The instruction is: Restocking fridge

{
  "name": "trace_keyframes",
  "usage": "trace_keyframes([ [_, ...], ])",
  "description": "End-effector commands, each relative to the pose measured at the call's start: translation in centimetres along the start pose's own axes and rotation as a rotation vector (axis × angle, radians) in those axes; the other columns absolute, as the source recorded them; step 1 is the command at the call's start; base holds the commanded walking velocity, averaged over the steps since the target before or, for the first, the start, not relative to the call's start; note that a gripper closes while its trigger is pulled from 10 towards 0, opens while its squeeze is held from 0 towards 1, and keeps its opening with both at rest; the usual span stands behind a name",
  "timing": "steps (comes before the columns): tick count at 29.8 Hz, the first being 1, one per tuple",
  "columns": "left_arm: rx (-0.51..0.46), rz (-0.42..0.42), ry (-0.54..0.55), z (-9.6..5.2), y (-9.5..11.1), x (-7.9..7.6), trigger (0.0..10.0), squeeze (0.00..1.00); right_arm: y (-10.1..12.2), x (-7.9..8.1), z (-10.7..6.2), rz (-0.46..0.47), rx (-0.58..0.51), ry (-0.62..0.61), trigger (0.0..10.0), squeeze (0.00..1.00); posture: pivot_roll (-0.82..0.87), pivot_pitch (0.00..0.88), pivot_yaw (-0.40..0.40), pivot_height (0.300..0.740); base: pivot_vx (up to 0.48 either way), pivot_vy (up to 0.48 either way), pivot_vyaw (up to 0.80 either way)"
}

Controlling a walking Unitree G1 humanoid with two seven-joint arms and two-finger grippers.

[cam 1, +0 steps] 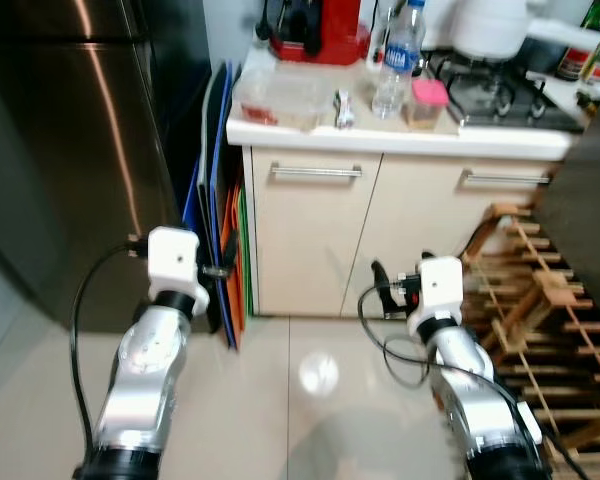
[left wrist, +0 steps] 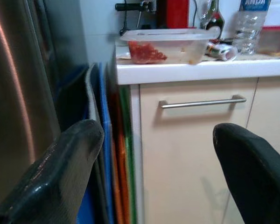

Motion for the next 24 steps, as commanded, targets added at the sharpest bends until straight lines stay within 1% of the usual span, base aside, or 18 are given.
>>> trace_keyframes([
  [1, 0.005, 0.034, -0.011, 0.08, 0.06, 0.26, 10.0, 0.00, 0.19, 0.81, 0.42, 0.005, -0.010, 0.024, 10.0, 0.00, 0.02, 0.000, 0.001, 0.731, 0.446, 0.000, 0.00],
  [5, 0.006, 0.052, -0.021, 0.23, 0.14, 0.23, 10.0, 0.00, 0.11, 1.03, 0.36, 0.005, -0.011, 0.031, 10.0, 0.00, 0.02, 0.000, 0.001, 0.731, 0.463, 0.000, 0.00],
  [9, 0.002, 0.052, -0.023, 0.39, 0.24, 0.23, 10.0, 0.00, -0.01, 1.11, 0.29, 0.006, -0.008, 0.035, 10.0, 0.00, 0.02, 0.000, 0.002, 0.731, 0.480, 0.000, 0.00],
  [19, -0.002, 0.082, -0.051, 0.30, 0.27, -0.18, 10.0, 0.00, -0.06, 1.29, 0.28, 0.006, -0.010, 0.042, 10.0, 0.00, 0.03, 0.000, 0.000, 0.731, 0.471, 0.000, 0.00],
  [24, -0.013, 0.078, -0.069, 0.24, 0.42, -0.47, 10.0, 0.00, -0.08, 1.38, 0.32, 0.006, -0.011, 0.045, 10.0, 0.00, 0.03, 0.000, 0.001, 0.731, 0.439, 0.000, 0.00],
])
Point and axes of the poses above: a point about 5 cm out from each wrist's last joint towards the gripper, its own z axis pointing out of the wrist towards the gripper, its own y axis along the axis of the wrist's last joint, x = y × z, the point moved 2 cm from there along z, pointing out of the wrist towards the gripper, and after that the axes turned 14 degrees about z, right-handed, at the moved point
